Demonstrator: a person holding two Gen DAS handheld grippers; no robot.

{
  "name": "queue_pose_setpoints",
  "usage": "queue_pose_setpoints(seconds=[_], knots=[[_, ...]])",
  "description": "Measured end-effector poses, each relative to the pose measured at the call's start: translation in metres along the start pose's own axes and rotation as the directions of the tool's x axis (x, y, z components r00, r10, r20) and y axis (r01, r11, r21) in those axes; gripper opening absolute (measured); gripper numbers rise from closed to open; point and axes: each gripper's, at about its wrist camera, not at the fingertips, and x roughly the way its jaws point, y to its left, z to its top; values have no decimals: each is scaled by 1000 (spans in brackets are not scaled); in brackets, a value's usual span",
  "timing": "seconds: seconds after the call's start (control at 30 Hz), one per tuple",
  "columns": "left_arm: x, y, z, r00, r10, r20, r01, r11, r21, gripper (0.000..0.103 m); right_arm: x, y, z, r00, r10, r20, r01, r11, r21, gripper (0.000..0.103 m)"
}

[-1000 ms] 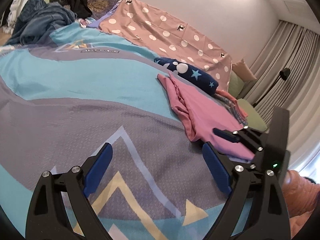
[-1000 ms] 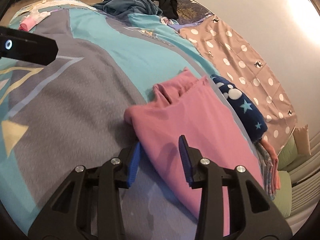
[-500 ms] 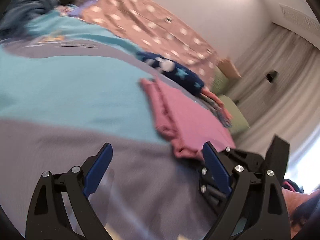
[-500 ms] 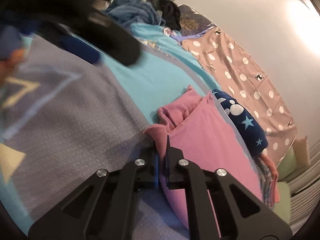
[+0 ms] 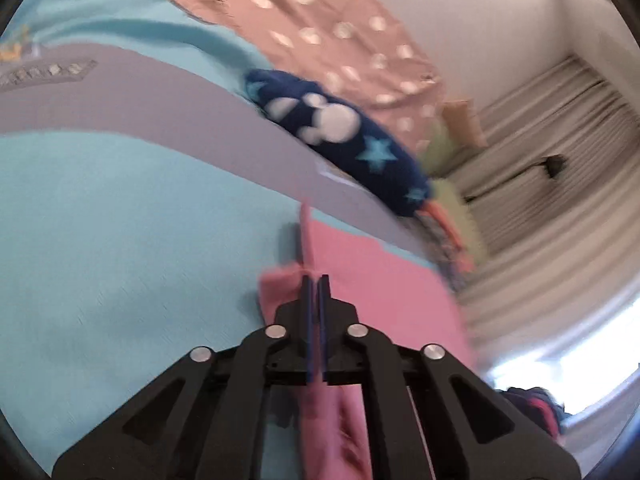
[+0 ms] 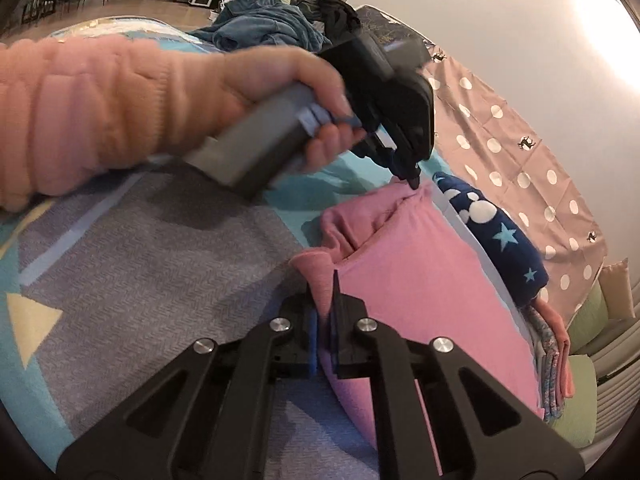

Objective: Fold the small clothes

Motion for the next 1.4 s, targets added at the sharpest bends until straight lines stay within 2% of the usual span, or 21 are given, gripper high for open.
queue_pose_setpoints(seconds=[0.13,0.17,0.2,0.3,0.37,0.4,0.47,0.53,0.6,0.7,0.8,0.87,0.93,1.0,1.07,1.1,1.13,1.17,1.23,1.33,1.4], knots=[[-7,8,8,999,-22,44,22,1000,13,1,12,7,-3,997,56,-54,-57,998,-7,4],[-2,16,6,999,13,36,-13,1000,-3,0,18,10,-6,995,61,-73,-62,998,-12,4],[3,26,3,998,60,30,-59,998,-24,0,19,10,-5,995,58,-75,-60,998,-17,4],[-9,42,4,995,54,87,-45,994,-103,0,11,5,-5,997,54,-46,-54,999,5,4],[-29,40,5,988,60,140,-46,994,-99,1,7,0,-6,998,48,-31,-48,998,29,4],[-36,40,6,988,51,146,-35,993,-109,7,4,-1,-6,999,43,-24,-43,999,34,5],[-52,38,2,987,27,160,-8,993,-119,47,0,0,-6,999,41,-9,-40,998,37,8],[-58,32,-4,990,-5,143,19,995,-97,58,-5,2,-5,999,39,2,-39,999,28,28],[-54,24,-11,995,-47,89,53,997,-63,66,-13,8,-5,1000,9,20,-9,1000,2,38],[-31,12,-22,999,-41,-23,40,999,-15,75,-10,13,-8,998,-58,-25,58,998,-31,38],[-12,-9,-27,999,-6,-41,9,996,87,80,0,12,-12,990,-105,-92,103,994,-25,38],[2,-17,-25,997,-28,-73,36,994,106,80,5,10,-11,989,-106,-105,106,994,-7,38],[14,-21,-21,998,-5,-68,14,992,124,79,9,10,-7,989,-106,-101,107,994,-3,38],[23,-20,-15,999,5,-53,1,993,120,71,17,11,-4,989,-109,-100,109,994,-10,36],[28,-12,-8,999,-2,-40,5,997,76,42,24,13,0,990,-99,-102,98,995,-16,28],[30,-3,-4,999,-11,-36,12,1000,28,32,25,15,-1,990,-90,-105,88,996,-18,18],[30,7,-1,999,-22,-37,21,1000,-18,15,26,17,0,991,-85,-107,84,996,-21,11],[31,20,0,997,-58,-45,54,996,-73,13,26,17,-1,991,-86,-105,84,996,-19,9],[28,21,0,995,-97,-37,94,992,-80,10,19,11,-1,994,-75,-78,76,997,16,6],[26,4,-1,999,-25,-23,25,1000,-2,10,2,-6,4,997,-72,-22,74,992,106,5],[22,2,1,1000,-27,-16,27,1000,-13,10,-10,-21,7,999,-35,-9,36,979,200,5]])
